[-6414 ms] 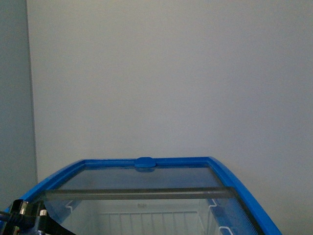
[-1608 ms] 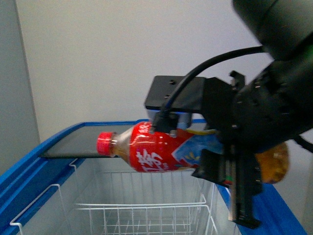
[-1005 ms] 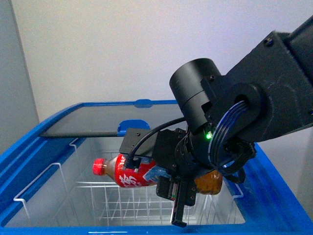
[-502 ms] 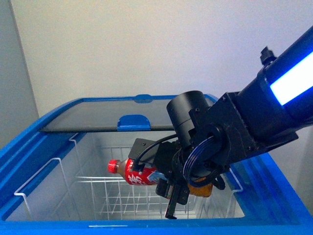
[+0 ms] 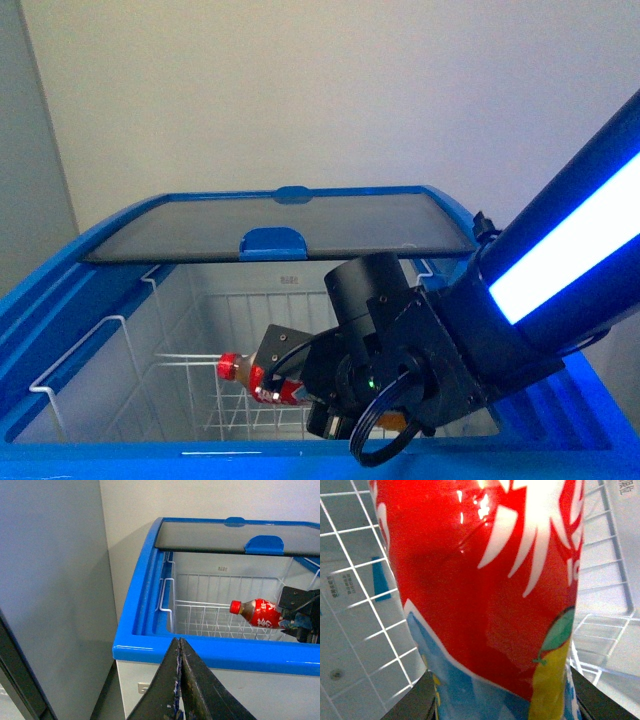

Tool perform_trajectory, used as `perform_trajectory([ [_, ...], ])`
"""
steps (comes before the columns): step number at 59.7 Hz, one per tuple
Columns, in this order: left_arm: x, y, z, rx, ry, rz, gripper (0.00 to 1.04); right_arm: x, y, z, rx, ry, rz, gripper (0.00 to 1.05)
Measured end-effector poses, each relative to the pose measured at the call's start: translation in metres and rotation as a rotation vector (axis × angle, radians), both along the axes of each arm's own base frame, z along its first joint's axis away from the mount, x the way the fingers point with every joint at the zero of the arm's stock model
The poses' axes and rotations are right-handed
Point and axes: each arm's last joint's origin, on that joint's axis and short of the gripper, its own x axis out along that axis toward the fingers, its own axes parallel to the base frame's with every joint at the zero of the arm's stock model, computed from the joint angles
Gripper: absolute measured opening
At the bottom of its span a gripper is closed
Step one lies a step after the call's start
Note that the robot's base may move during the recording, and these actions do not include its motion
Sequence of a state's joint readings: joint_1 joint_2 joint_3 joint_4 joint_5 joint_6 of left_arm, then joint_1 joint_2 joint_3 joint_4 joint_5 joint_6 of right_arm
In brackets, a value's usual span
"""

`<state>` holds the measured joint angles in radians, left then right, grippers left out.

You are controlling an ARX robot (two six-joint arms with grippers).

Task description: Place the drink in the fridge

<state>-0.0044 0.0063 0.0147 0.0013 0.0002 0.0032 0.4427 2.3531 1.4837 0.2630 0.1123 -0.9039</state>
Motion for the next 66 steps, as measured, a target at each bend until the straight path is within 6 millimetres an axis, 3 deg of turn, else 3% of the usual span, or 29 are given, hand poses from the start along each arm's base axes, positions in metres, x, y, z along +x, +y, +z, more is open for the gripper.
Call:
perform_trajectory([
  [16,0.0,0.0,0.0,0.0,0.0,0.0,0.03,-0.007,0.006,-0.015,0.0,0.017,0.024,0.43],
  [20,0.0,0.0,0.0,0.0,0.0,0.0,0.03,-0.008,0.007,-0.016,0.002,0.024,0.027,0.6],
  [27,0.0,0.0,0.0,0.0,0.0,0.0,0.03,-0.011,0.005,-0.012,0.008,0.019,0.031,0.81],
  [32,0.0,0.0,0.0,0.0,0.0,0.0,0.03,-0.015,0.002,0.004,0.038,-0.007,0.038,0.98],
  [42,0.0,0.0,0.0,0.0,0.0,0.0,0.03,-0.035,-0.021,0.058,0.18,-0.067,0.001,0.97],
  [54,0.0,0.0,0.0,0.0,0.0,0.0,0.03,-0.093,-0.049,0.104,0.461,0.053,0.021,0.97],
  [66,0.0,0.0,0.0,0.0,0.0,0.0,0.03,-0.129,-0.095,0.136,0.673,-0.019,-0.231,0.97],
])
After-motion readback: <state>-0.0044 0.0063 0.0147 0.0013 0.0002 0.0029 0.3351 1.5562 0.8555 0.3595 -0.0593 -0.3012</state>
